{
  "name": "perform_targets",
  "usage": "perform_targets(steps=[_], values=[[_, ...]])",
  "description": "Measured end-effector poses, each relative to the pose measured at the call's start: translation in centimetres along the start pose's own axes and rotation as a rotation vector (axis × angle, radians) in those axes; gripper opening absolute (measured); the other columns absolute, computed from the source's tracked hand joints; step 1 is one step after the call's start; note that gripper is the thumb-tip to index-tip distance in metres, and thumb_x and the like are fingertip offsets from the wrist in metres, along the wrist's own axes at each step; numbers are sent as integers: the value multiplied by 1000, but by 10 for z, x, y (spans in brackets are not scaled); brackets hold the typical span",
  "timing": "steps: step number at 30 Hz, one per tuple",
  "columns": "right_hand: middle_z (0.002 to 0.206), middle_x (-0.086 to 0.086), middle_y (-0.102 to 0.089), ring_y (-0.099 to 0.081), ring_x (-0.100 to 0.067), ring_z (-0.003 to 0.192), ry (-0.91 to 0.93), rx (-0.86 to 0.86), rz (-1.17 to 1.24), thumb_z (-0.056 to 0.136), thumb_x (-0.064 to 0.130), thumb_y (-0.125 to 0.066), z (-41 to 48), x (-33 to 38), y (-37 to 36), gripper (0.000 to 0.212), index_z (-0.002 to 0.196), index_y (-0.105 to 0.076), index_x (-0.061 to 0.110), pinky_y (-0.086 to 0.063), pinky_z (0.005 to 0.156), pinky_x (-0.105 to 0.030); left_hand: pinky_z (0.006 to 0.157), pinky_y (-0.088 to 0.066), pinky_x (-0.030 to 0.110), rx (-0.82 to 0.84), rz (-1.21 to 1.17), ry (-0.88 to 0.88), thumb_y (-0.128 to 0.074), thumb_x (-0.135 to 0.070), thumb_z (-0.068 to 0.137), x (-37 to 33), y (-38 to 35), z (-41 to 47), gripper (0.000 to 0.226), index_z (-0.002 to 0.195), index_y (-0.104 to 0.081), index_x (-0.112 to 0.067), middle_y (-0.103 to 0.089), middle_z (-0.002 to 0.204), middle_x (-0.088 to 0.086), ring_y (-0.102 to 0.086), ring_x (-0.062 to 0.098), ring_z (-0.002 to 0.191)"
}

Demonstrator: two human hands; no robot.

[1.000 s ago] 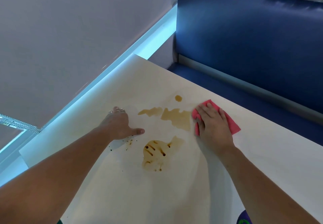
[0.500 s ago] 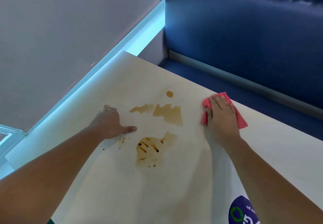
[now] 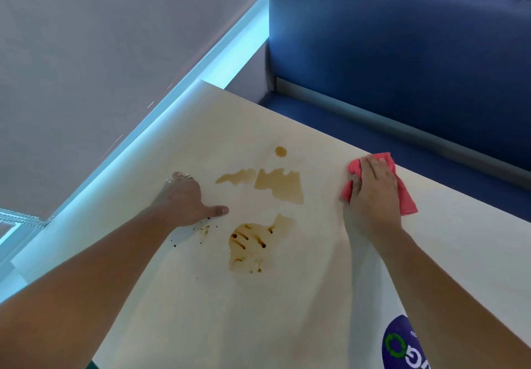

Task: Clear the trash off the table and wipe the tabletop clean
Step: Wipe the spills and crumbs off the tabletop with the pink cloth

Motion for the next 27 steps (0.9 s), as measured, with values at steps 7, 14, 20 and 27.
perform_targets(steps=[7,14,20,27], values=[[162,-4,-36,-23,-21,154,77,26,43,108,24,-37,-39,25,-15,49,155,-40,12,-12,127,-38,101,-46,41,8,-10,-13,-61,-93,61,-4,4,-1,94,95,-62,-6,-55,129,21,-51,32,124],[162,1,-36,-22,-17,154,268,95,21,110,29,-31,24,83,-33,48,156,-38,18,-13,128,-37,107,-43,42,-12,10,-51,-60,-92,64,-8,5,-3,93,95,-66,-4,-59,123,18,-47,31,127],[163,4,-35,-21,-13,154,344,158,48,111,32,-30,49,121,-50,48,157,-36,21,-10,128,-34,110,-41,43,-9,11,-43,-62,-90,66,-7,5,-4,92,97,-67,-3,-57,122,16,-48,31,124],[164,6,-32,-18,-12,154,455,234,19,111,34,-29,73,157,-65,47,157,-34,25,-7,127,-34,115,-35,44,6,20,-9,-59,-91,67,-5,5,-6,106,119,-62,2,-49,143,21,-42,34,137]])
Point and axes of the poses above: each hand's wrist, its own z-axis towards the middle knuckle, its own y-axis out of the back of the hand, x = y × z, the point moved 9 cm from there along z, towards the middle knuckle
